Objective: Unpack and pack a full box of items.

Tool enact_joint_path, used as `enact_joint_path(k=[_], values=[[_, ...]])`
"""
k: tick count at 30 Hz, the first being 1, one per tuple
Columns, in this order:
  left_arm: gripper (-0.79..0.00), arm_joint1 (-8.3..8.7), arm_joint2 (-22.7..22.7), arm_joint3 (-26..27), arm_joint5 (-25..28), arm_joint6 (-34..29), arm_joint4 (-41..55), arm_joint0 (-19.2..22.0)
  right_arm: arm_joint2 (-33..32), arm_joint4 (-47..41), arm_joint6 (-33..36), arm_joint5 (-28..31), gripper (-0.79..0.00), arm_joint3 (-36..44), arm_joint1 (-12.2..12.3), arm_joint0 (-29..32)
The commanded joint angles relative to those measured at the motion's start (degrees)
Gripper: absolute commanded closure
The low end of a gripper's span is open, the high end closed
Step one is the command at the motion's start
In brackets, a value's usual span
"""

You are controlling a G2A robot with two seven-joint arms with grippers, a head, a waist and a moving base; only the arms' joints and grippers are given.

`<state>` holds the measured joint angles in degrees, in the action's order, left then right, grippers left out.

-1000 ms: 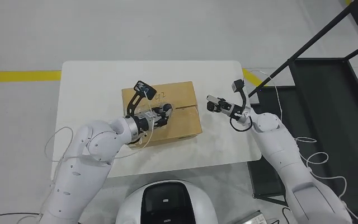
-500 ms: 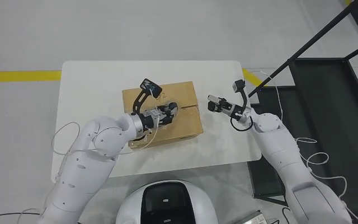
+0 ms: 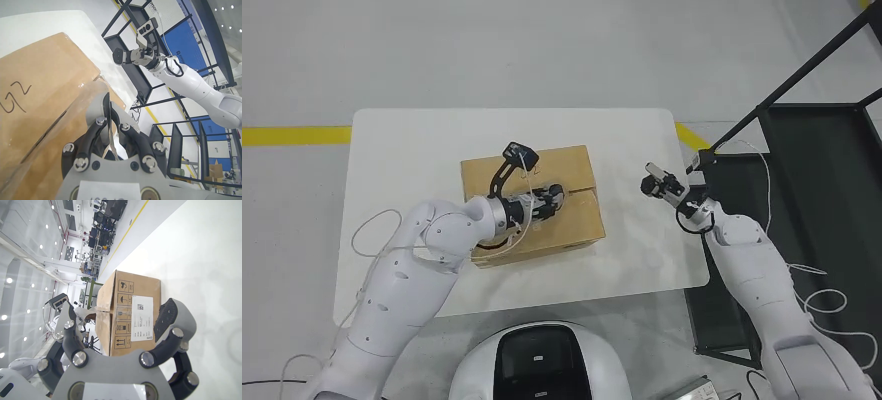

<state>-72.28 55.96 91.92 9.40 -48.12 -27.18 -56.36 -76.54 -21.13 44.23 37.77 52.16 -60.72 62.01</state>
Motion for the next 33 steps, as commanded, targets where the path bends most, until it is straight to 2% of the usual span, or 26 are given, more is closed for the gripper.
enact_joint_path(k=[1,17,22,33], values=[[0.000,-0.15,-0.48,-1.08,-0.18,-0.17,0.61,0.54,-0.75,-0.07,-0.18,-0.11,-0.785,0.46,0.20,0.74],[0.000,-0.63,-1.49,-4.39,0.11,-0.90,4.81,2.62,-1.09,-0.12,-0.07,-3.47,-0.785,2.38,0.17,1.65],[0.000,-0.22,-0.36,-1.59,1.73,-0.68,4.40,1.77,-1.12,0.24,0.24,-4.04,-0.785,2.82,0.17,1.78],[0.000,1.53,1.60,7.87,6.98,-1.49,-1.23,-4.74,-0.36,1.09,0.48,-5.25,-0.785,4.53,-0.08,1.54]])
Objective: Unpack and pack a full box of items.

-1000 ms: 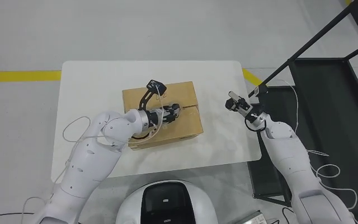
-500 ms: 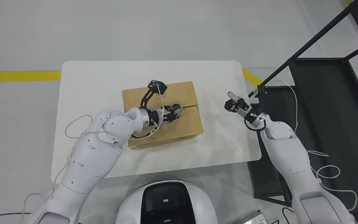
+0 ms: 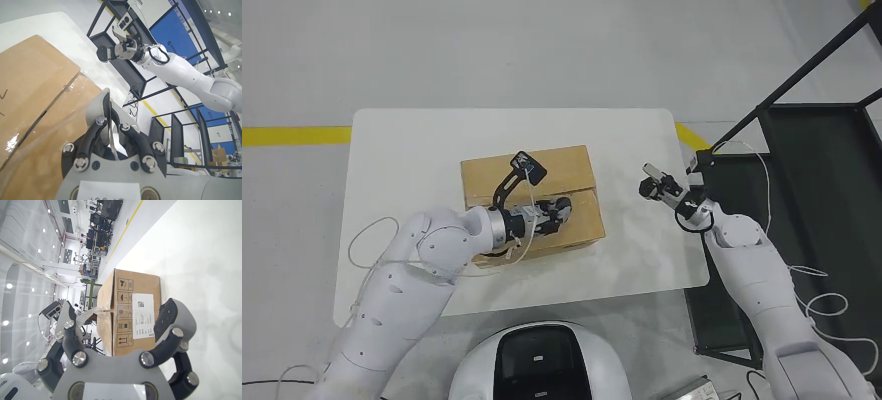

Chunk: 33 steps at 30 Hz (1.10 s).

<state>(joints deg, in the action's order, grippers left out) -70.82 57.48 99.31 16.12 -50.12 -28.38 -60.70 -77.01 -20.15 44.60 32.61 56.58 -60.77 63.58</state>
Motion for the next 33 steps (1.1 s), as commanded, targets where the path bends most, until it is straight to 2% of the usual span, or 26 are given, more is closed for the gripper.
enact_joint_path(k=[1,10,26,33], values=[[0.000,0.09,0.21,0.72,0.26,0.87,0.42,-0.60,0.20,0.06,0.19,-0.14,-0.785,0.23,-0.06,-0.06],[0.000,-0.24,-2.02,-2.10,-1.01,-0.25,1.25,1.58,0.70,0.60,0.75,-0.95,-0.785,0.07,-0.22,-0.52],[0.000,-2.14,-6.73,-13.43,-3.91,-0.54,8.02,8.22,1.22,0.53,1.24,-2.29,-0.785,-0.85,-0.53,-1.22],[0.000,-3.02,-8.74,-18.00,-3.93,1.72,8.13,10.25,1.50,0.82,1.44,-2.64,-0.785,-0.95,-0.65,-1.49]])
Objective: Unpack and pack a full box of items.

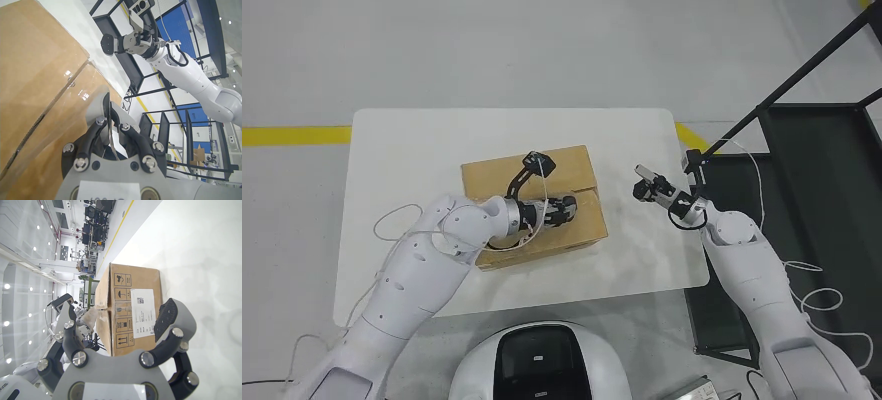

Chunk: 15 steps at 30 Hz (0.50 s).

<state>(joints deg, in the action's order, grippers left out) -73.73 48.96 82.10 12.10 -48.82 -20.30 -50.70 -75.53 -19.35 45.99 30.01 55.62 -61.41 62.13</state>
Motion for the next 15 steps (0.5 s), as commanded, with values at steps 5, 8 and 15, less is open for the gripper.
enact_joint_path(k=[5,8,15], values=[[0.000,-0.60,-0.90,-3.18,0.34,1.73,0.45,1.32,0.15,0.37,0.17,-0.30,-0.785,0.08,-0.07,-0.29],[0.000,-0.89,-1.25,-4.26,0.39,2.08,0.99,1.98,0.27,0.70,0.23,-0.52,-0.785,0.21,-0.10,-0.45],[0.000,-1.69,-1.82,-7.44,-0.58,2.43,3.90,3.50,0.09,1.33,0.18,-0.73,-0.785,0.66,-0.06,-0.45]])
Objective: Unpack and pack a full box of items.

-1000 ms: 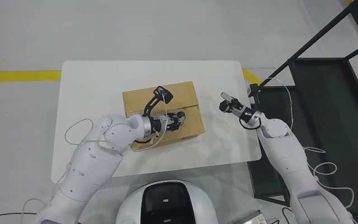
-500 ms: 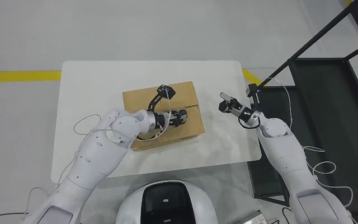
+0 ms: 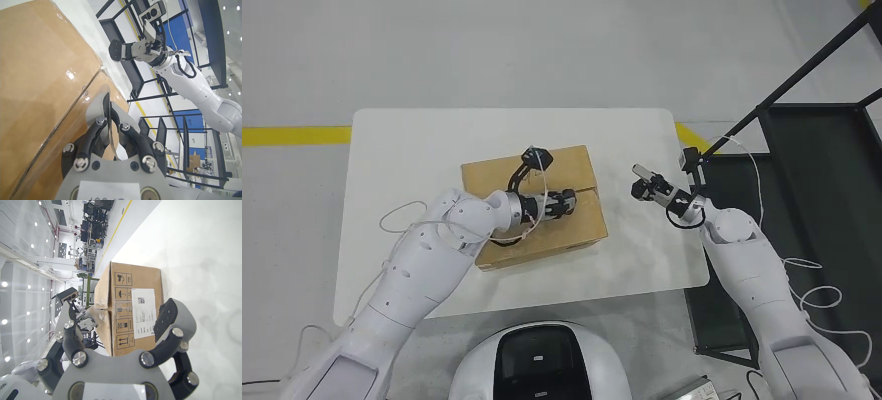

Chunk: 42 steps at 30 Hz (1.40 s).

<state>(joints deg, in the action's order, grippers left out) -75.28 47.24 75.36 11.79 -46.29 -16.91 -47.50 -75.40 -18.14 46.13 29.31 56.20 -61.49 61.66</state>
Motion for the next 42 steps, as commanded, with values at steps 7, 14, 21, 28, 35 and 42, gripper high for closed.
enact_joint_path(k=[7,14,21,28,35,42], values=[[0.000,-0.96,-0.79,-4.55,-0.99,-0.49,2.93,2.10,-0.45,0.55,0.15,-0.36,-0.785,0.80,0.14,0.37],[-0.785,-1.19,-0.92,-4.64,-0.60,-0.82,2.77,2.53,-0.88,1.03,0.28,-0.83,-0.785,1.85,0.29,0.66],[-0.785,-0.82,0.49,-1.55,0.00,-0.27,2.68,1.30,-0.96,1.46,0.15,-1.07,-0.785,2.79,0.32,0.91],[-0.785,0.39,3.91,5.11,-0.53,-2.07,3.10,-1.55,-5.33,1.05,-4.76,1.70,-0.785,1.55,1.10,3.54],[-0.785,1.67,7.66,9.49,-1.57,-1.65,1.00,-4.62,-10.43,0.33,-6.48,2.15,-0.785,3.33,2.23,8.20],[-0.785,2.86,10.68,12.10,-2.59,-1.83,-2.12,-7.73,-11.98,-0.07,-7.06,1.38,-0.785,6.82,2.51,11.13]])
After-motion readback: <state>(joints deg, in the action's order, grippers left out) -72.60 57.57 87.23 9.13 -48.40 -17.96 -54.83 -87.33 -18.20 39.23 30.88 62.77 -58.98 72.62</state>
